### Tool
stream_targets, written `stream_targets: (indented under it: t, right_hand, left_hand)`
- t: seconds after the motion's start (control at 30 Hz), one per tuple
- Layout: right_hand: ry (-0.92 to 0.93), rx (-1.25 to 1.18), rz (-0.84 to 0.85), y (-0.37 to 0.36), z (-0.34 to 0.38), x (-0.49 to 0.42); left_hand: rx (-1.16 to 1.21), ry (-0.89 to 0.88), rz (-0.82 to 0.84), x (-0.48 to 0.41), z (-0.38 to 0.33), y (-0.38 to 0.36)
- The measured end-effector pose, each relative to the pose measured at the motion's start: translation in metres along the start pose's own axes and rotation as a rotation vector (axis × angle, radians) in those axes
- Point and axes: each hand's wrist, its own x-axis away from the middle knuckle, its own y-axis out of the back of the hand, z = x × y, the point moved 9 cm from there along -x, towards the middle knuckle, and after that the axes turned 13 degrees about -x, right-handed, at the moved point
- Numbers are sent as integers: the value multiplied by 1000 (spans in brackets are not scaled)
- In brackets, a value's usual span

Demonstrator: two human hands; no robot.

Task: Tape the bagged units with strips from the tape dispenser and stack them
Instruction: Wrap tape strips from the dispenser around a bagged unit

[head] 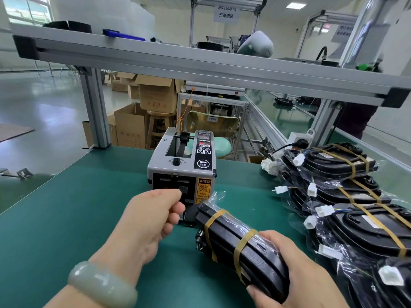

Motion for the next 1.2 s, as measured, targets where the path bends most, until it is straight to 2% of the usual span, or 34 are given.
stream_targets:
  t: [0.1, 0.27, 0.33, 0.47, 0.6, 0.77, 0.93, 1.2]
  right_hand:
    - [22, -18, -35, -2, -4, 4]
    - [5, -46, -93, -1, -11, 10]
    - [-20, -69, -106, 0, -13, 10]
    - [-18, 26, -28, -8, -7, 10]
    - [-56, 116, 55, -15, 4, 8]
    - [0, 214, 52, -21, 20, 7]
    - [39, 247, 46, -25, 22, 7]
    - [51, 269, 58, -25, 28, 8]
  left_hand:
    - [-23, -61, 125, 20, -1, -6]
    - [-72, -126, 63, 30, 6, -6]
    - [-95, -157, 92, 39, 5, -11]
    - [-278, -295, 213, 70, -2, -32]
    - [-443, -361, 106, 88, -3, -35]
    - [-535, -426, -77, 99, -12, -26]
    - [-496, -386, 24, 93, -12, -28]
    - [-499, -393, 84, 90, -11, -33]
